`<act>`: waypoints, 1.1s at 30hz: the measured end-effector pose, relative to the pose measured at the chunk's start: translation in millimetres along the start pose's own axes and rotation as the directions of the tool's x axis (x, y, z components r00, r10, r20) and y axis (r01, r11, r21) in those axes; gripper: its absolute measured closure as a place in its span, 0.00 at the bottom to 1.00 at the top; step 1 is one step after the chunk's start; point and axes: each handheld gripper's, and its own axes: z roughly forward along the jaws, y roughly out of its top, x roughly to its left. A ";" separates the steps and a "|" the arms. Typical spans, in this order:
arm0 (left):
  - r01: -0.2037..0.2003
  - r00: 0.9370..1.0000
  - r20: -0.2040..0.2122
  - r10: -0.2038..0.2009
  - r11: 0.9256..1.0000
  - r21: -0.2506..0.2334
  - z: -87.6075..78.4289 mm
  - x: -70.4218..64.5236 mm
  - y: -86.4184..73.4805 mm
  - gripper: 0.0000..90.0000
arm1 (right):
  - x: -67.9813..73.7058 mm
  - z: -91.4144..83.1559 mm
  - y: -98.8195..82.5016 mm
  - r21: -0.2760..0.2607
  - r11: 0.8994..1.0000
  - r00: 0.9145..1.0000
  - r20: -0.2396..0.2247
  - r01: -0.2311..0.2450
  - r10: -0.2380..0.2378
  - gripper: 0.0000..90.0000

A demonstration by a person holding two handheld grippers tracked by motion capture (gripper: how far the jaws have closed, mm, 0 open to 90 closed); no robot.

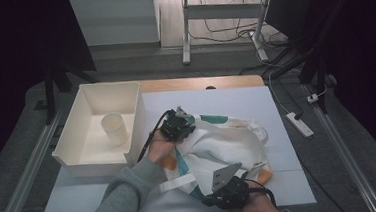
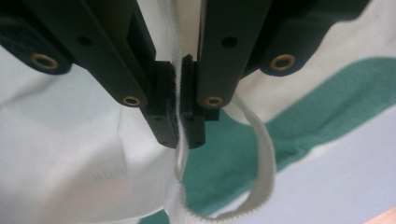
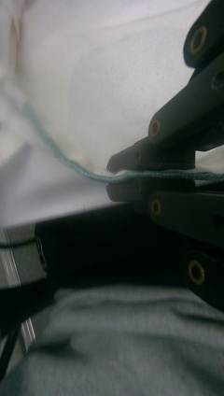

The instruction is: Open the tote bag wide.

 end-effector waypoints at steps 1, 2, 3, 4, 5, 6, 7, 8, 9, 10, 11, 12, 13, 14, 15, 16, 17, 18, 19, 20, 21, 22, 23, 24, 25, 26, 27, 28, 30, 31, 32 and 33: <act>-0.004 1.000 -0.008 0.004 1.000 -0.005 -0.4 -1.8 0.5 0.95 | 0.6 1.1 0.0 0.007 1.000 1.000 -0.006 -0.005 0.005 0.96; -0.007 1.000 -0.010 0.007 1.000 -0.006 -0.6 -2.5 0.7 0.95 | 0.0 2.5 -0.8 0.014 1.000 1.000 -0.012 -0.009 0.009 0.96; -0.009 1.000 -0.013 0.009 1.000 -0.007 -0.9 -3.3 0.9 0.95 | -1.1 3.3 -1.6 0.016 1.000 1.000 -0.017 -0.012 0.012 0.96; -0.010 1.000 -0.013 0.010 1.000 -0.008 -1.0 -3.5 0.9 0.95 | -2.7 5.0 -3.0 0.020 1.000 1.000 -0.025 -0.018 0.018 0.96; -0.010 1.000 -0.013 0.010 1.000 -0.007 -1.0 -3.4 0.8 0.95 | -3.5 6.6 -3.9 0.022 1.000 0.999 -0.026 -0.019 0.019 0.96; -0.009 1.000 -0.012 0.009 1.000 -0.007 -0.8 -3.1 0.5 0.95 | -4.4 9.2 -5.4 0.026 0.999 0.999 -0.026 -0.018 0.019 0.96; -0.008 1.000 -0.011 0.008 1.000 -0.006 -0.4 -2.9 0.2 0.95 | -5.3 12.2 -7.2 0.030 0.999 1.000 -0.022 -0.019 0.020 0.96; -0.008 1.000 -0.010 0.008 1.000 -0.002 0.1 -2.8 -0.2 0.95 | -5.9 15.3 -8.8 0.035 0.999 1.000 -0.015 -0.024 0.024 0.96; -0.010 1.000 -0.011 0.010 1.000 0.000 1.0 -2.9 -0.6 0.95 | -6.5 17.8 -10.1 0.041 0.999 1.000 -0.008 -0.023 0.023 0.96; -0.010 1.000 -0.011 0.010 1.000 0.002 1.4 -3.0 -0.8 0.95 | -6.5 19.7 -11.0 0.043 0.999 1.000 0.000 -0.020 0.020 0.95; -0.010 1.000 -0.009 0.010 1.000 0.003 1.7 -2.9 -1.1 0.95 | -6.4 20.1 -11.1 0.045 0.999 1.000 0.003 -0.015 0.015 0.95; -0.011 1.000 -0.007 0.011 1.000 0.004 1.6 -2.6 -1.2 0.95 | -5.9 20.1 -11.1 0.044 0.999 1.000 0.007 -0.010 0.009 0.94; -0.010 1.000 -0.004 0.010 1.000 0.002 1.3 -2.1 -1.3 0.95 | -5.8 19.1 -10.9 0.040 0.999 1.000 0.006 -0.002 0.002 0.93; -0.009 1.000 -0.002 0.009 1.000 0.001 1.1 -1.8 -1.5 0.95 | -5.6 17.0 -10.4 0.037 0.999 1.000 0.003 -0.004 0.004 0.89; -0.010 1.000 0.001 0.010 1.000 0.000 0.7 -1.3 -1.7 0.95 | -5.9 15.0 -9.8 0.036 0.999 1.000 0.004 -0.001 0.001 0.84; -0.011 1.000 0.003 0.011 1.000 -0.001 0.6 -1.1 -1.9 0.95 | -6.1 8.8 -7.9 0.030 1.000 1.000 0.028 -0.007 0.006 0.78; -0.011 1.000 0.005 0.011 1.000 -0.001 0.4 -1.0 -2.1 0.95 | -6.7 3.6 -6.7 0.013 1.000 0.999 0.040 -0.013 0.013 0.73; -0.012 1.000 0.007 0.012 1.000 -0.001 0.4 -0.8 -2.2 0.95 | -8.3 -4.5 -5.3 -0.019 1.000 0.999 0.047 -0.023 0.024 0.69; -0.011 1.000 0.008 0.011 1.000 -0.001 0.4 -0.7 -2.3 0.95 | -10.5 -12.9 -4.2 -0.053 0.998 0.998 0.058 -0.033 0.036 0.66; -0.011 1.000 0.010 0.011 1.000 -0.001 0.4 -0.5 -2.3 0.95 | -12.5 -21.3 -3.4 -0.082 0.996 0.996 0.073 -0.046 0.052 0.63; -0.011 1.000 0.012 0.011 1.000 -0.001 0.4 -0.5 -2.3 0.95 | -14.9 -28.3 -3.0 -0.107 0.993 0.994 0.090 -0.053 0.062 0.61; -0.011 1.000 0.012 0.011 1.000 -0.001 0.4 -0.6 -2.2 0.95 | -18.3 -35.0 -2.8 -0.128 0.990 0.991 0.113 -0.061 0.076 0.59; -0.012 1.000 0.012 0.012 1.000 0.000 0.3 -1.0 -2.2 0.95 | -20.4 -38.2 -2.6 -0.138 0.988 0.989 0.119 -0.067 0.084 0.58; -0.014 1.000 0.010 0.014 1.000 0.000 0.3 -1.4 -2.1 0.95 | -23.2 -41.9 -2.3 -0.149 0.986 0.989 0.117 -0.070 0.088 0.57; -0.014 1.000 0.009 0.014 1.000 -0.001 0.0 -1.8 -2.1 0.95 | -25.9 -45.2 -1.9 -0.163 0.984 0.990 0.108 -0.076 0.095 0.56; -0.011 1.000 0.008 0.011 1.000 -0.003 -0.1 -2.2 -2.1 0.95 | -29.0 -49.8 -1.4 -0.185 0.979 0.990 0.091 -0.088 0.106 0.56; -0.016 1.000 0.009 0.016 1.000 -0.001 -0.6 -2.3 -2.2 0.95 | -30.5 -52.9 -1.0 -0.193 0.977 0.990 0.090 -0.092 0.111 0.55; -0.018 1.000 0.010 0.018 1.000 -0.001 -0.8 -2.2 -2.2 0.95 | -32.7 -57.9 -0.1 -0.203 0.975 0.988 0.104 -0.093 0.116 0.54; -0.017 1.000 0.012 0.017 1.000 0.000 -0.7 -1.9 -2.3 0.95 | -35.9 -65.1 0.8 -0.216 0.972 0.986 0.119 -0.093 0.121 0.55; -0.013 1.000 0.015 0.013 1.000 0.000 -0.3 -1.9 -2.5 0.95 | -37.8 -69.2 0.9 -0.231 0.968 0.981 0.144 -0.094 0.129 0.55; -0.013 1.000 0.014 0.013 1.000 0.001 -0.1 -2.0 -2.6 0.95 | -41.0 -73.0 0.9 -0.242 0.965 0.978 0.158 -0.098 0.139 0.54; -0.015 1.000 0.015 0.015 1.000 0.003 -0.4 -2.0 -2.6 0.95 | -45.5 -77.2 0.5 -0.264 0.958 0.976 0.153 -0.112 0.156 0.54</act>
